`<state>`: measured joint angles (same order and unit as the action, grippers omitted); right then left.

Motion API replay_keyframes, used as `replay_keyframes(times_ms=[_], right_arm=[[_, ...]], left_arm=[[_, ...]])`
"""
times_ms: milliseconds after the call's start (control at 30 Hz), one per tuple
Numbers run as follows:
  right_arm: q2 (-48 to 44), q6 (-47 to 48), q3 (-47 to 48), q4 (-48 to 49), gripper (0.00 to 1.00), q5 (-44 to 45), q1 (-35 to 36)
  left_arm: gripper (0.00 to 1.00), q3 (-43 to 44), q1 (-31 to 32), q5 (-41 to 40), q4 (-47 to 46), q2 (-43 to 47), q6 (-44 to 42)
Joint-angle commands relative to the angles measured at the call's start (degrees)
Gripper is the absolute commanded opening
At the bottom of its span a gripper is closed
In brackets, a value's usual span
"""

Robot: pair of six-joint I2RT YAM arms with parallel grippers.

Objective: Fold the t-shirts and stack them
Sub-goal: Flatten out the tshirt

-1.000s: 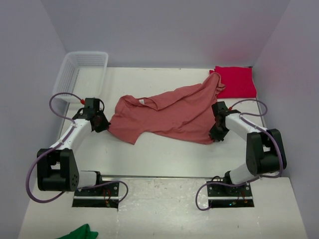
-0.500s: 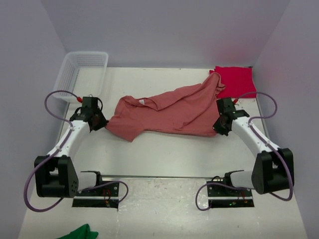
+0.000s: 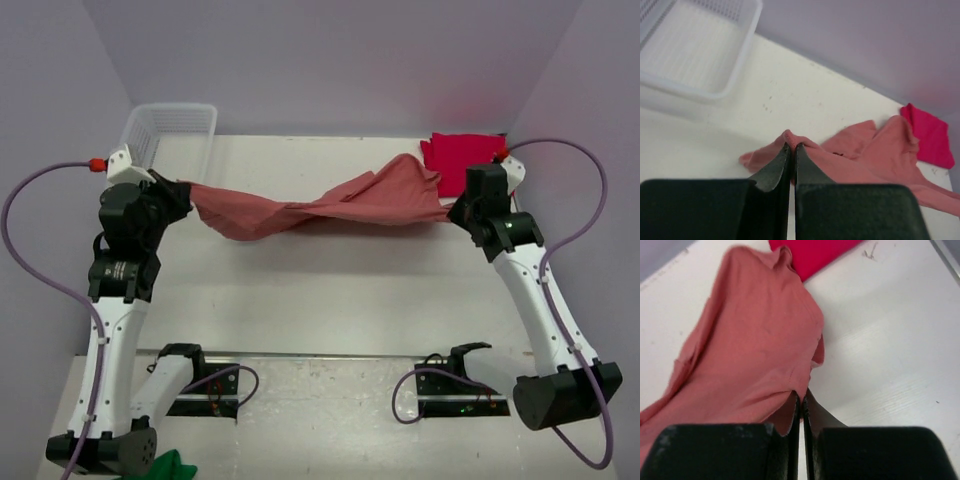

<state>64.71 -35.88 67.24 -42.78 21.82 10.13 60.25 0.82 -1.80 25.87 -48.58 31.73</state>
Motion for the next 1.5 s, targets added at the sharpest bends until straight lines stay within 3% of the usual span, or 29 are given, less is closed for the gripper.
replay_keyframes(times_ms=[0, 167, 400, 767, 900, 1133, 1467], right_arm=[[-4.32, 3.09, 7.26, 2.0, 0.0, 2.61, 0.94], [-6.35, 8.35, 18.69, -0.97, 0.0, 2.52, 2.88], [-8.63, 16.62, 41.62, -10.99, 0.0, 1.3, 8.15], [-3.8, 24.63, 70.55, -16.63, 0.0, -5.13, 8.33], [-1.87, 26.47, 70.84, -15.49, 0.0, -3.02, 8.33], [2.17, 29.72, 68.2, -11.19, 0.0, 1.73, 8.33], [4.38, 30.17, 71.19, -12.23, 0.0, -1.26, 8.33]], left_arm=[[0.0, 8.73, -0.38, 4.52, -5.92, 2.17, -4.12], [0.0, 21.02, -0.47, 11.54, -6.09, 2.44, -6.5], [0.0, 36.59, -0.21, 22.01, -5.83, 2.17, -9.66], [0.0, 66.82, -0.12, 24.67, 0.92, -7.84, -10.89], [0.0, 70.09, -0.12, 22.72, 1.82, -13.28, -11.51], [0.0, 64.64, -0.12, 22.2, -3.62, -18.65, -12.39], [0.0, 72.64, -0.12, 23.42, -2.4, -21.74, -13.8]])
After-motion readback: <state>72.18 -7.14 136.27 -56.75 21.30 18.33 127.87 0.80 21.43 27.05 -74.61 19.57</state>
